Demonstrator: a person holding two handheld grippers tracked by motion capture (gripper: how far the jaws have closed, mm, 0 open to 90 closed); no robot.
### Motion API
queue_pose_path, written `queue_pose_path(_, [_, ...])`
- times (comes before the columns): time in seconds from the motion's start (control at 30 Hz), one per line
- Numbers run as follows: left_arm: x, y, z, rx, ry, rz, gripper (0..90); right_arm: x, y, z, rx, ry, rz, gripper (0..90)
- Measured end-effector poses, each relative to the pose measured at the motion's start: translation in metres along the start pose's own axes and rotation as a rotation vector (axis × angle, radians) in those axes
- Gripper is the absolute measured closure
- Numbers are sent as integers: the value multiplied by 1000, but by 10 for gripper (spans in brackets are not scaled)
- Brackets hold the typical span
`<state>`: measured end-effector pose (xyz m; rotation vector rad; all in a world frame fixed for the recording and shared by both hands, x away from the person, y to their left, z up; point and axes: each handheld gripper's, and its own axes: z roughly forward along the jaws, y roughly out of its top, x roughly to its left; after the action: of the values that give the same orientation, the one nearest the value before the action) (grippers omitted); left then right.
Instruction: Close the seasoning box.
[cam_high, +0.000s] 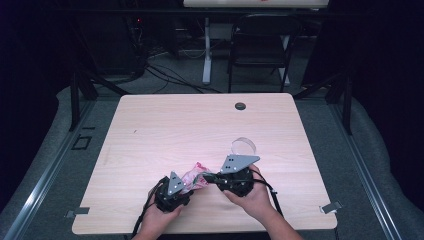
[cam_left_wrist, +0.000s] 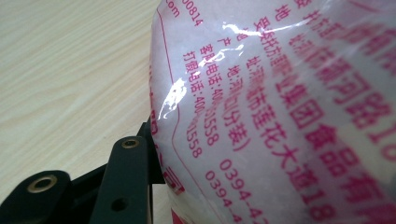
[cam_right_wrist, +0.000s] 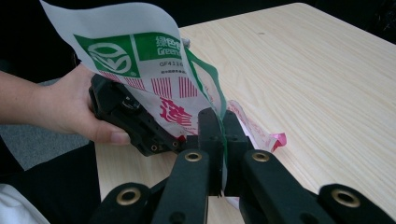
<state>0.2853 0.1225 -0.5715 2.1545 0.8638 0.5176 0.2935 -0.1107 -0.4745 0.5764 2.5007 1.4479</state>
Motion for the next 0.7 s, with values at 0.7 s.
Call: queue_pose_path(0.7, [2, 22, -11, -31, 180, 160, 566, -7, 0, -11, -46, -7, 35, 900])
